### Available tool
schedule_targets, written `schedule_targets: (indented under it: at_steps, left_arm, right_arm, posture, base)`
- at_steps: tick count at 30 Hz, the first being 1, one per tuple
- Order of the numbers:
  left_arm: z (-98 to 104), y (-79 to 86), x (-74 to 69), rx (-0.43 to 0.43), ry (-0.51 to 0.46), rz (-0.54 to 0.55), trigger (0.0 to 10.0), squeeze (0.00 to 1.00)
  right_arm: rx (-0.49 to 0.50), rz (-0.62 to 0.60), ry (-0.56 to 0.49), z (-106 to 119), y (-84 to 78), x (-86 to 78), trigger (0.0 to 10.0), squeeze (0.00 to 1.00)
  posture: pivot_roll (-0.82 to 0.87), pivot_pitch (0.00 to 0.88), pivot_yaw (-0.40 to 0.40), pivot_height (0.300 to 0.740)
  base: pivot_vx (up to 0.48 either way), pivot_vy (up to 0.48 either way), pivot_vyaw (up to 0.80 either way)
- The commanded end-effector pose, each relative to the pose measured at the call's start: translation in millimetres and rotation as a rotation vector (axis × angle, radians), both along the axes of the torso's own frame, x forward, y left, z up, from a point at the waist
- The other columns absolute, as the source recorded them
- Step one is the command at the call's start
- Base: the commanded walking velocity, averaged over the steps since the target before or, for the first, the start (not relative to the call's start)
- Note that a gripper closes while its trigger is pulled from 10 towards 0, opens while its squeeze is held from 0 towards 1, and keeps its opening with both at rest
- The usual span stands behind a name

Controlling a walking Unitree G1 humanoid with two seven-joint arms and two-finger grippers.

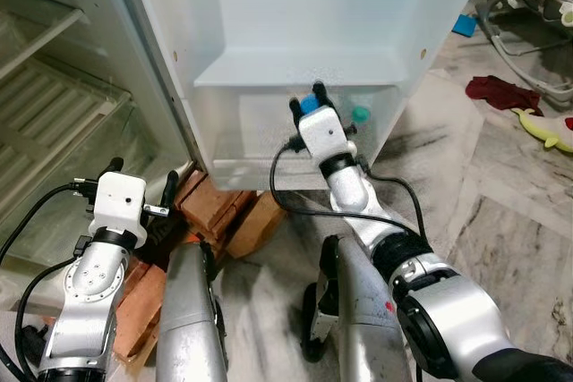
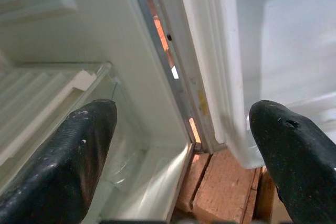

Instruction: Restocking fridge

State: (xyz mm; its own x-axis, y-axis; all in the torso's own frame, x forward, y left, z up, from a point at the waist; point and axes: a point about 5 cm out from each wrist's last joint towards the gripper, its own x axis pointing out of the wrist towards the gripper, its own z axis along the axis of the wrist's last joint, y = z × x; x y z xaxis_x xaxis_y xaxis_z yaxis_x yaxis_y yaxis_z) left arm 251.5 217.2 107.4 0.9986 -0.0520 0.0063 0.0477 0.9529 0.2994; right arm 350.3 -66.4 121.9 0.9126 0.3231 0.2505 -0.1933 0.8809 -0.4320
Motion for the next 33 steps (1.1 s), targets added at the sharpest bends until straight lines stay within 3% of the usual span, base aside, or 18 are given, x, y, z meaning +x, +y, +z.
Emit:
schedule_targets:
  at_steps: [1, 9, 17, 20, 22, 28, 33]
  left_arm:
    - [-2, 1.7, -4.0, 0.009, 0.023, -0.005, 10.0, 0.0]
    - [-1, 0.9, -13.2, 0.01, 0.039, -0.013, 10.0, 0.0]
    - [0, -0.5, -17.5, 0.01, 0.053, -0.017, 10.0, 0.0]
    - [0, -1.7, -18.1, 0.008, 0.058, -0.02, 10.0, 0.0]
    - [-1, -3.1, -19.3, 0.005, 0.068, -0.024, 10.0, 0.0]
    - [-2, -3.7, -20.4, 0.005, 0.074, -0.025, 10.0, 0.0]
    - [-2, -4.0, -19.5, 0.006, 0.076, -0.025, 10.0, 0.0]
  right_arm:
    - [-0.02, -0.07, 0.063, -16, -15.5, -2.2, 10.0, 0.0]
    - [0.004, -0.087, 0.04, -15, -13.7, -3.3, 10.0, 0.0]
    - [0.023, -0.165, 0.103, -19, -22.2, 1.7, 10.0, 0.0]
    - [0.056, -0.227, 0.147, -21, -31.6, 4.9, 10.0, 0.0]
    - [0.132, -0.286, 0.196, -24, -40.7, 6.0, 10.0, 0.0]
    - [0.075, -0.367, 0.197, -25, -53.7, 7.8, 10.0, 0.0]
    - [0.134, -0.46, 0.234, -26, -66.9, 10.2, 10.0, 0.0]
  posture:
    - [0.17, 0.287, -0.029, 0.539]
    - [0.17, 0.336, -0.024, 0.539]
    - [0.17, 0.357, -0.024, 0.539]
    - [0.17, 0.361, -0.026, 0.539]
    - [0.17, 0.366, -0.028, 0.539]
    - [0.17, 0.364, -0.031, 0.539]
    - [0.16, 0.362, -0.028, 0.539]
  base:
    - [0.0, 0.0, 0.0]
    - [0.0, 0.0, 0.0]
    - [0.0, 0.0, 0.0]
    - [0.0, 0.0, 0.0]
    - [0.0, 0.0, 0.0]
    - [0.0, 0.0, 0.0]
    - [0.0, 0.0, 0.0]
